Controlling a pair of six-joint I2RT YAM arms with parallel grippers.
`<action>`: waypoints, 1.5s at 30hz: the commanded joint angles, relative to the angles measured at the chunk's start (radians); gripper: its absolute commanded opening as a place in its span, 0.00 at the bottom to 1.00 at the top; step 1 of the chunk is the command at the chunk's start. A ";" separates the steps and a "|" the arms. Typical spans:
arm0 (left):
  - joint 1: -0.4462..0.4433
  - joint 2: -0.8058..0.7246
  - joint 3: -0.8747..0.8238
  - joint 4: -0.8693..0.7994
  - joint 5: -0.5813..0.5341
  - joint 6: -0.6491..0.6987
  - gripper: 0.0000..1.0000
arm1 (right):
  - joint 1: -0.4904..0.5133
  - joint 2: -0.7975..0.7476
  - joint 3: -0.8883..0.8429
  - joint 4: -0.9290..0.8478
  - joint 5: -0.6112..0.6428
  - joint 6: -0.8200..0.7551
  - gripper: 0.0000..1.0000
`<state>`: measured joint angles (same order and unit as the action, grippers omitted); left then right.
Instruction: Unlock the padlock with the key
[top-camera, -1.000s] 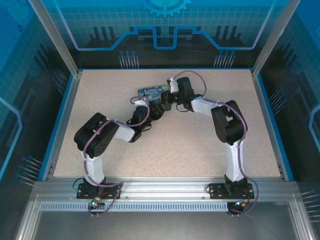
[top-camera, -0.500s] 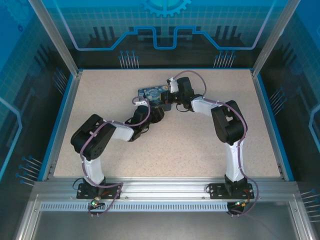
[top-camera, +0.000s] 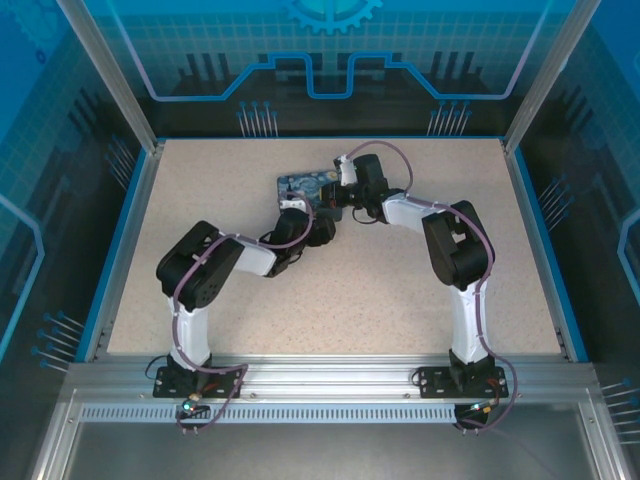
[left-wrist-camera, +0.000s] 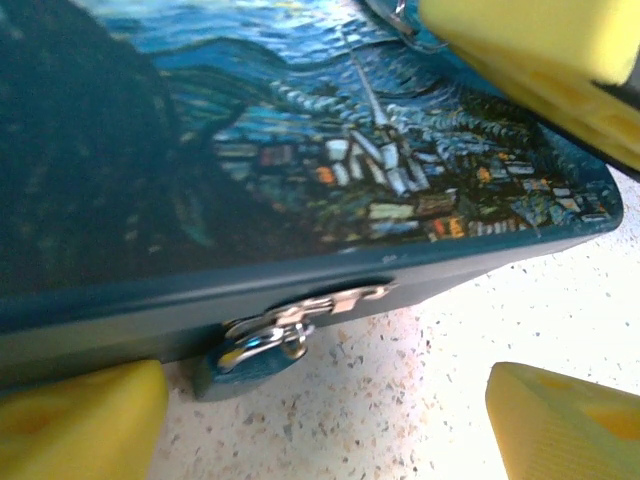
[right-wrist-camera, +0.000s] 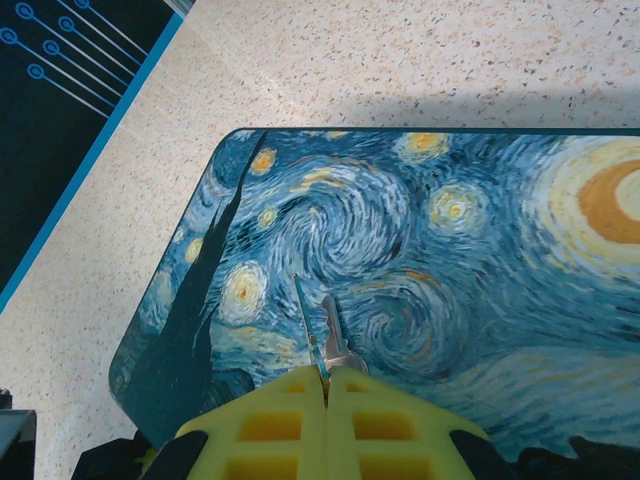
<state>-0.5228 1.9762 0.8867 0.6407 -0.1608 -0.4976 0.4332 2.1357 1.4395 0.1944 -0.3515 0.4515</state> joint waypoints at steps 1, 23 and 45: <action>0.005 0.041 0.057 -0.012 0.009 0.072 0.86 | 0.018 0.021 -0.033 -0.124 -0.013 -0.004 0.00; 0.013 -0.007 0.028 0.079 0.160 -0.005 0.71 | 0.019 0.013 -0.037 -0.118 -0.020 -0.004 0.00; 0.003 0.020 0.214 -0.441 -0.195 0.003 0.61 | 0.021 0.010 -0.042 -0.100 -0.021 0.004 0.00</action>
<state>-0.5098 1.9839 1.0439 0.3103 -0.2699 -0.5423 0.4332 2.1357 1.4395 0.1947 -0.3527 0.4515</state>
